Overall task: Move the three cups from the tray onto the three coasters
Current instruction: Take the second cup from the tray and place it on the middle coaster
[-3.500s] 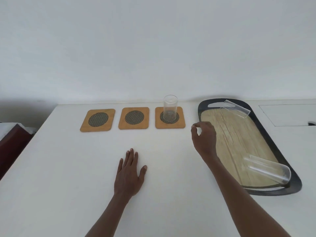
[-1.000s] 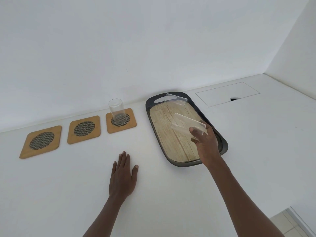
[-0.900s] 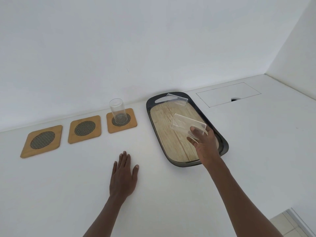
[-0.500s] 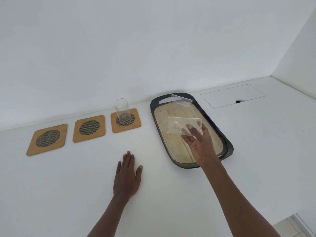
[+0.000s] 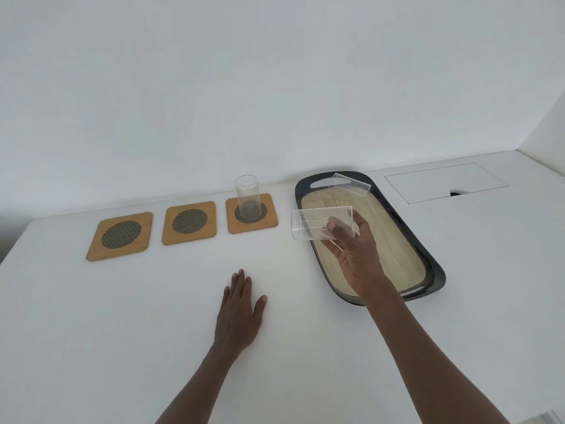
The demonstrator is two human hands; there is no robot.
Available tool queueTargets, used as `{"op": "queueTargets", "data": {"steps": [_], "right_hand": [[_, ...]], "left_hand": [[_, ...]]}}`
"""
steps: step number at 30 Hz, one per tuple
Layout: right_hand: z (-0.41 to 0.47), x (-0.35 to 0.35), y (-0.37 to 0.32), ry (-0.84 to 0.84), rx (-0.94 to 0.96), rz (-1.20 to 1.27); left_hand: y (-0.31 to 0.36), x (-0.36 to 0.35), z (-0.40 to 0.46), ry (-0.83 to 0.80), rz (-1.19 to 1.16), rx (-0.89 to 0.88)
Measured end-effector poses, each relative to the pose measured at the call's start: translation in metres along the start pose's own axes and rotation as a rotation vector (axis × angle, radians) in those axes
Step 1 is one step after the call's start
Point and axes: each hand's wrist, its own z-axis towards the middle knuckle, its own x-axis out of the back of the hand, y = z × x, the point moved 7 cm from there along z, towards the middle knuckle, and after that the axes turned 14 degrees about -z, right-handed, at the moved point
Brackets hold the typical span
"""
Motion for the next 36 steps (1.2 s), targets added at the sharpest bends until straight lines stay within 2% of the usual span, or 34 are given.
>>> {"op": "queueTargets", "data": {"steps": [10,17,29,36], "right_hand": [[0.008,-0.077,0.026,-0.077,-0.018,-0.097],[0.010,-0.133,0.045,-0.096,0.008,-0.185],[0.040,-0.225,0.055,0.029,0.144,-0.601],[0.074,-0.272,0.076,-0.006,0.192,-0.810]], "left_hand": [[-0.095,0.090,-0.011,0.121,0.081,0.167],[-0.148,0.132,-0.017,0.133,0.129,0.256],[-0.158,0.140,-0.020,0.203,0.079,0.235],[-0.157,0.140,-0.020,0.214,0.077,0.238]]}}
